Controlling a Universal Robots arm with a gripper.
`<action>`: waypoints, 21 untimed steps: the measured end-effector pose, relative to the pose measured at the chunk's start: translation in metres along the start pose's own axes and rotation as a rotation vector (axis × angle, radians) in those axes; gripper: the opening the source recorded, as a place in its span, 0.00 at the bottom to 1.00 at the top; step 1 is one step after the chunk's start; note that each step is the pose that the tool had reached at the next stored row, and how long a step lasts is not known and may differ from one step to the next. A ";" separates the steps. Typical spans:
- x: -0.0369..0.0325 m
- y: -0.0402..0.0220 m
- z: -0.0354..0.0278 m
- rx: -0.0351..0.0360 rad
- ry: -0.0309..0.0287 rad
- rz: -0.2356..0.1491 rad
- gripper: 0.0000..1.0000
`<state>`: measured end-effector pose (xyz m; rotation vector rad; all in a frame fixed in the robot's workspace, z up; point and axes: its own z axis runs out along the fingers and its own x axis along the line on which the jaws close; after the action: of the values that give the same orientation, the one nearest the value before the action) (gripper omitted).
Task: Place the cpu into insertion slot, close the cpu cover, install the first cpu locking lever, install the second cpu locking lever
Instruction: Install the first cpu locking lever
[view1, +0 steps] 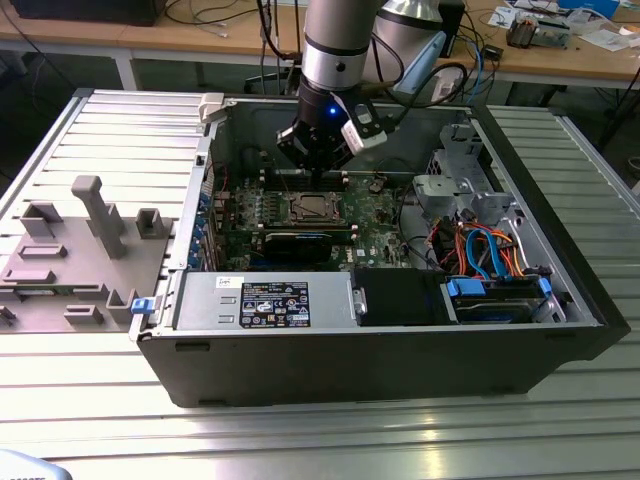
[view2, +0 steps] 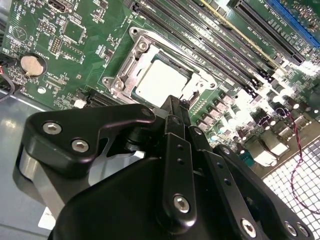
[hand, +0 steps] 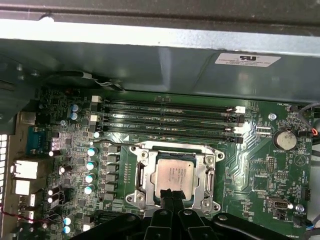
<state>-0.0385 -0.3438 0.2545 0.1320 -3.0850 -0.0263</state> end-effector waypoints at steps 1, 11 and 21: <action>0.0000 -0.0001 0.0002 0.0009 -0.0105 0.000 0.11; 0.0001 0.0000 0.0005 0.0045 -0.0519 -0.001 0.11; 0.0019 0.0003 0.0005 0.0046 -0.0518 -0.001 0.11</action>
<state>-0.0405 -0.3436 0.2541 0.1350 -3.1369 -0.0231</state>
